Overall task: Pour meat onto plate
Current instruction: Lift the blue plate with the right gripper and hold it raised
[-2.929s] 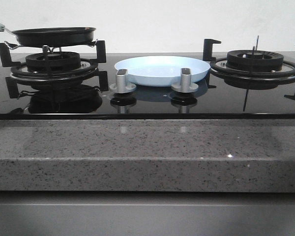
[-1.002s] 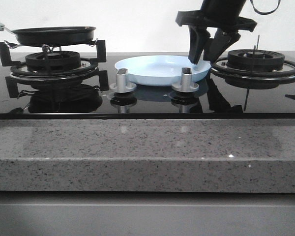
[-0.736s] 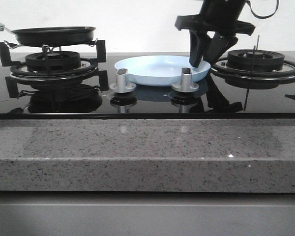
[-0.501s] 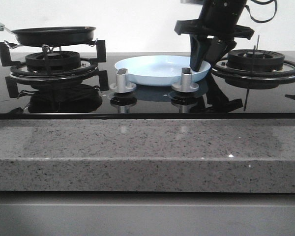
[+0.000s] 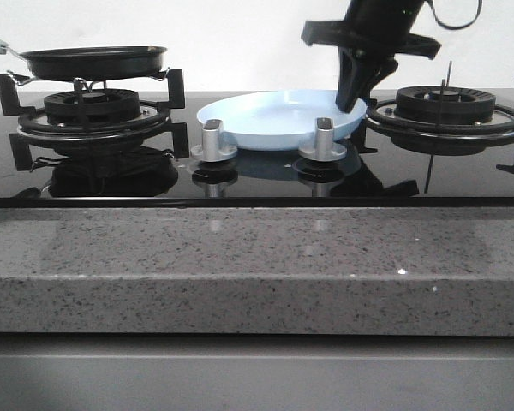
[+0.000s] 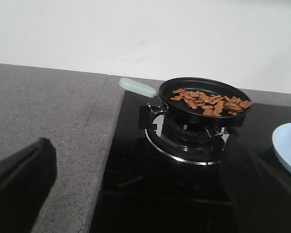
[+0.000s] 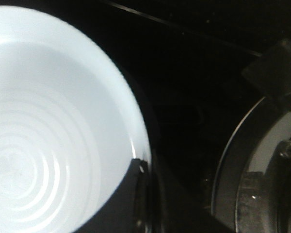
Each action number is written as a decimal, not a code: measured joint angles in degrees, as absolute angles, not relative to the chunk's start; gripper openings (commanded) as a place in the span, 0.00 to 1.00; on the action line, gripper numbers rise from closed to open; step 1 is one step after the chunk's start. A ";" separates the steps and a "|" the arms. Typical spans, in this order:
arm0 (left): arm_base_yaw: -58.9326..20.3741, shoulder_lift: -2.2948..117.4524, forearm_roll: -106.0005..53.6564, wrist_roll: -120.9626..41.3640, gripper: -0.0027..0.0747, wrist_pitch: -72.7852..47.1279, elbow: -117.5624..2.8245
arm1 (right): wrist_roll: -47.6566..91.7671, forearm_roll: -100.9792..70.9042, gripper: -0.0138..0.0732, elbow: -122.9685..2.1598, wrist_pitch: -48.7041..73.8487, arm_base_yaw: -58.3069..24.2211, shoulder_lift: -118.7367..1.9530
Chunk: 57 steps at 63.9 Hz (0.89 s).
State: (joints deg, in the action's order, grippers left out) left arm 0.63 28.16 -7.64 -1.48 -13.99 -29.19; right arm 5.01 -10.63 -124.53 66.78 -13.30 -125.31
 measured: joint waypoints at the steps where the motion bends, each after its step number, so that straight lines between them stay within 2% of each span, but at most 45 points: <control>1: 0.63 28.16 -7.64 -1.48 0.90 -13.99 -29.19 | 5.01 -10.63 0.08 -124.98 67.13 -13.30 -125.31; 15: 0.63 28.16 -7.64 -1.48 0.90 -13.99 -29.19 | 5.14 -9.97 0.08 -132.51 71.17 -13.30 -125.17; 34: 0.63 28.16 -7.64 -1.48 0.90 -13.99 -29.19 | 5.04 -10.74 0.08 -132.22 72.04 -13.30 -119.96; 44: 0.63 28.16 -7.64 -1.48 0.90 -13.99 -29.19 | 6.15 -14.61 0.08 -124.06 72.04 -13.56 -113.69; 57: 0.63 28.16 -7.64 -1.48 0.90 -13.99 -29.19 | 7.14 -15.81 0.08 -104.23 65.28 -16.35 -102.84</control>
